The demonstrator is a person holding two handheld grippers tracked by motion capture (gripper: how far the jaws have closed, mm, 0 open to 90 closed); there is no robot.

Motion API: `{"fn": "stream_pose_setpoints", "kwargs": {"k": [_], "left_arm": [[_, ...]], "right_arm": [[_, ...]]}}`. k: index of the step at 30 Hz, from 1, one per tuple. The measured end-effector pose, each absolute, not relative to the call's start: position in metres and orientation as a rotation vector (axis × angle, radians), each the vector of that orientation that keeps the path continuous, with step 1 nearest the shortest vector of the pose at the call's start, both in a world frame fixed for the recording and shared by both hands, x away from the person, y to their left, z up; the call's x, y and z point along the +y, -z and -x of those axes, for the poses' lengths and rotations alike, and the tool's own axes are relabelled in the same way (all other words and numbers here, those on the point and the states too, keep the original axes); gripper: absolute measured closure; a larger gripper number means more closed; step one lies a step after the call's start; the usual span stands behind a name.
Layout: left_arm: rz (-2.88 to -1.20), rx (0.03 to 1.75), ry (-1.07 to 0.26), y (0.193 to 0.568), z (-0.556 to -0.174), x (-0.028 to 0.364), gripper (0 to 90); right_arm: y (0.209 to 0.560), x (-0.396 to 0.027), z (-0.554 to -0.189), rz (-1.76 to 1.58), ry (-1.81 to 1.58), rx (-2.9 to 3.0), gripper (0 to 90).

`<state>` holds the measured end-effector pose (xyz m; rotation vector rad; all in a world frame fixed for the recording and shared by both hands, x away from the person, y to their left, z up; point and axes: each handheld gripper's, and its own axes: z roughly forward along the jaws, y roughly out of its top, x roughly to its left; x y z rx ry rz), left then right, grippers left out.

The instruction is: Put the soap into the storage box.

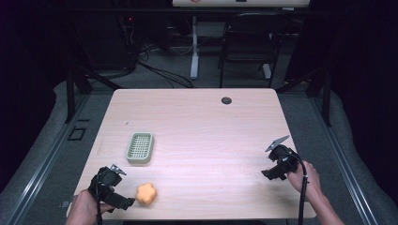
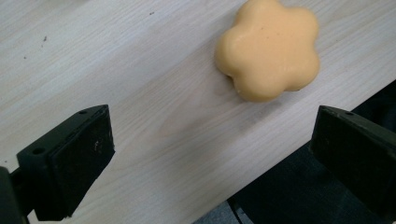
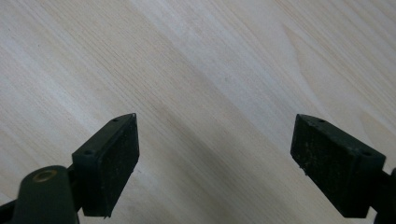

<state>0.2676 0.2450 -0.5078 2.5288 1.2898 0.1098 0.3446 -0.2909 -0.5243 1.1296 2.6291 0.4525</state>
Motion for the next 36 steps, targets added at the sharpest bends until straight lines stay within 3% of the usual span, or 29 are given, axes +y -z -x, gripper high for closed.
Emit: {"fn": "stream_pose_setpoints", "kwargs": {"k": [36], "left_arm": [[-2.705,1.097,-0.092,0.524,-0.285,0.192,0.0]], "right_arm": [[0.528,-0.29,-0.346,-1.144,-0.46,2.653,15.2]]}}
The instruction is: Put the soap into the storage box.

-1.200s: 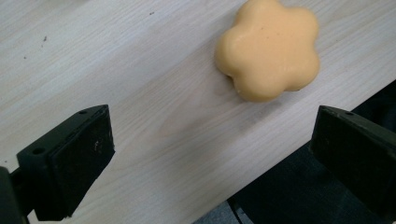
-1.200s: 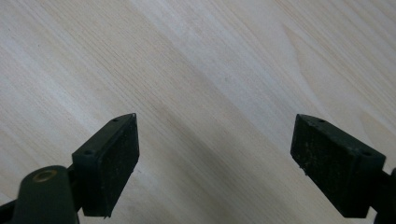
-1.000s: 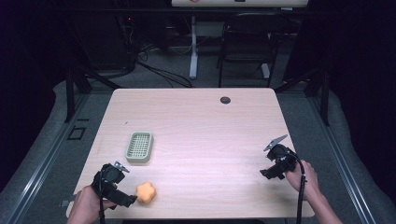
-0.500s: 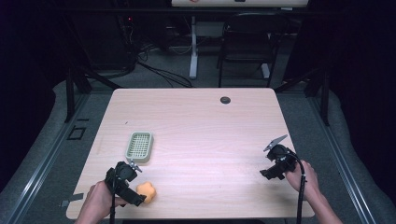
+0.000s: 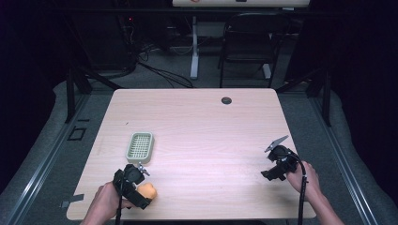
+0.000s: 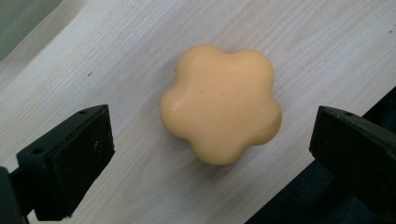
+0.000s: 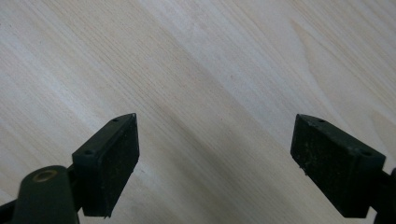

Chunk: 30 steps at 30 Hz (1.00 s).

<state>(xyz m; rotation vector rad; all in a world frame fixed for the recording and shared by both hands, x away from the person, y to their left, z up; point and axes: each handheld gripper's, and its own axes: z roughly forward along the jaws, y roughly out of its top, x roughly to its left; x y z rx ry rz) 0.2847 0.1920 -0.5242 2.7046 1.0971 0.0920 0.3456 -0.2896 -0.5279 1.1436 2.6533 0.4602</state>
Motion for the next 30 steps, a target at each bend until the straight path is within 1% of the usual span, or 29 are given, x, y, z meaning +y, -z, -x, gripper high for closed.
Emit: {"fn": "stream_pose_setpoints", "kwargs": {"k": [12,20,23,25,26,30], "left_arm": [[-2.705,1.105,-0.079,0.532,-0.288,0.191,0.0],[-2.724,1.092,-0.094,0.538,-0.289,0.186,0.5],[-2.73,1.097,-0.104,0.539,-0.289,0.186,2.8],[-2.728,1.095,-0.111,0.539,-0.289,0.185,6.0],[-2.732,1.089,-0.107,0.54,-0.289,0.185,6.0],[-2.743,1.065,-0.092,0.541,-0.289,0.183,14.8]], "right_arm": [[0.527,-0.29,-0.346,-1.136,-0.443,2.658,15.2],[0.527,-0.291,-0.346,-1.138,-0.444,2.65,15.2],[0.527,-0.291,-0.346,-1.133,-0.437,2.655,15.2],[0.527,-0.291,-0.346,-1.133,-0.437,2.655,15.2],[0.527,-0.291,-0.346,-1.134,-0.435,2.653,15.2],[0.527,-0.291,-0.346,-1.134,-0.436,2.655,15.2]]}}
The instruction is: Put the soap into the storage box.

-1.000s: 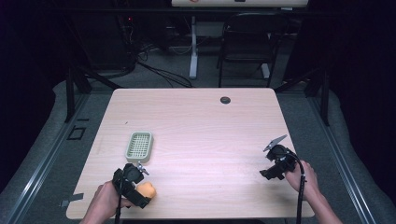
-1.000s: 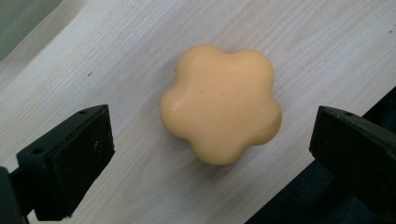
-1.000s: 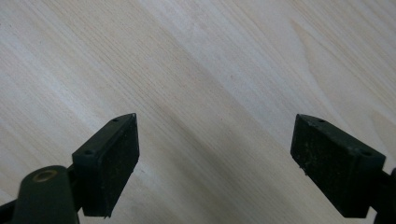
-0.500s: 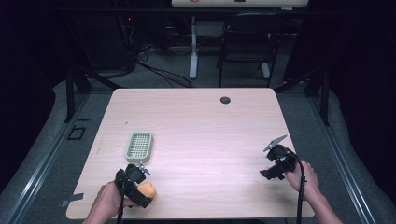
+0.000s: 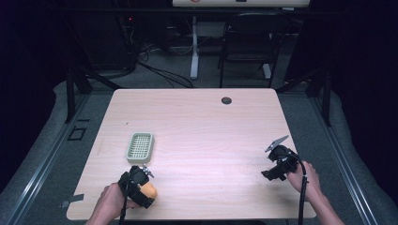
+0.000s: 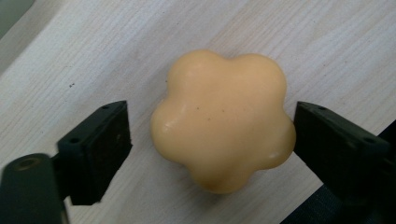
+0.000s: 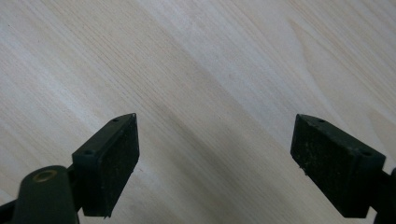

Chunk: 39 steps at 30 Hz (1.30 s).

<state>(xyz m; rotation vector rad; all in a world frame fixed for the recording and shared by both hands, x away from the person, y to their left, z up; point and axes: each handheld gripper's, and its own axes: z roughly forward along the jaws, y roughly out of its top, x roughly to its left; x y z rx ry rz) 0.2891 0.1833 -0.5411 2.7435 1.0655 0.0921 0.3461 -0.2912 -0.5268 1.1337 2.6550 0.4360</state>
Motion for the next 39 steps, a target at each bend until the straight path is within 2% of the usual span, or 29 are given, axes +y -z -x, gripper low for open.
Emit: {"fn": "stream_pose_setpoints", "kwargs": {"k": [19,39], "left_arm": [[-2.796,1.036,-0.062,0.548,-0.2908,0.1786,23.9],[-2.803,1.02,-0.07,0.5453,-0.2909,0.1791,25.1]], "right_arm": [[0.5271,-0.2913,-0.346,-1.136,-0.436,2.651,15.2],[0.5278,-0.2914,-0.346,-1.145,-0.442,2.648,15.2]]}}
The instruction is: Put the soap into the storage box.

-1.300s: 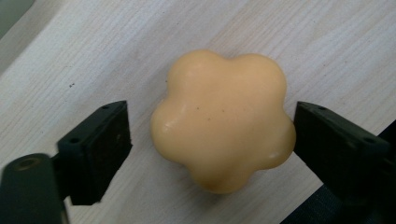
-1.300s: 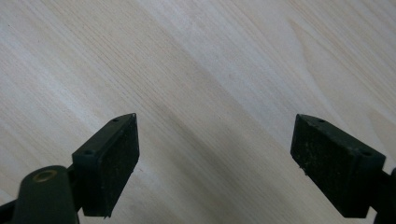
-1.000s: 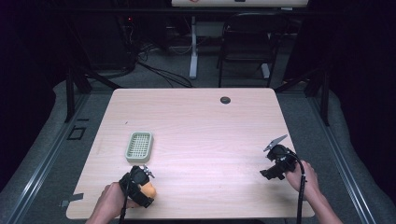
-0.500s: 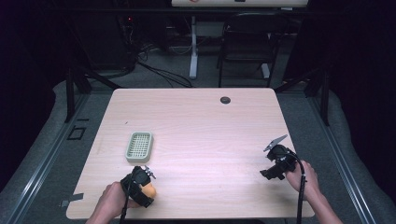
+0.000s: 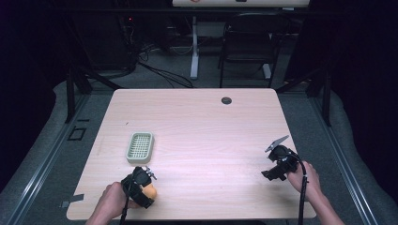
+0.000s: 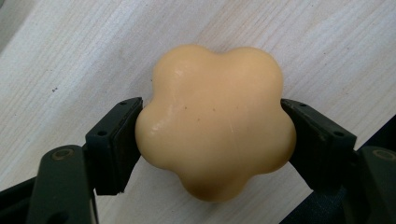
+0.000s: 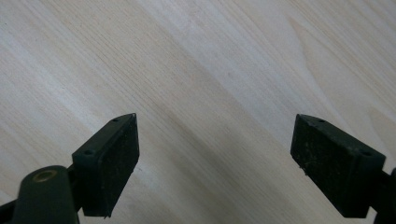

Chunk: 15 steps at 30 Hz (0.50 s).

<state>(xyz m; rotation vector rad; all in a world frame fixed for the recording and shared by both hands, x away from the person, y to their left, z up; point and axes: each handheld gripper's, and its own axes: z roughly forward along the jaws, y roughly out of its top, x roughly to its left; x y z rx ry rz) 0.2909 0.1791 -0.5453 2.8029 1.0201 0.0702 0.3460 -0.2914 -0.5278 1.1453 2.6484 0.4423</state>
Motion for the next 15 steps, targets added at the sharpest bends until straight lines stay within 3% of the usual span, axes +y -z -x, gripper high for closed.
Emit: {"fn": "stream_pose_setpoints", "kwargs": {"k": [15], "left_arm": [[-2.772,1.03,-0.075,0.5362,-0.2899,0.1864,25.1]], "right_arm": [[0.5277,-0.2914,-0.3455,-1.151,-0.465,2.647,15.2]]}}
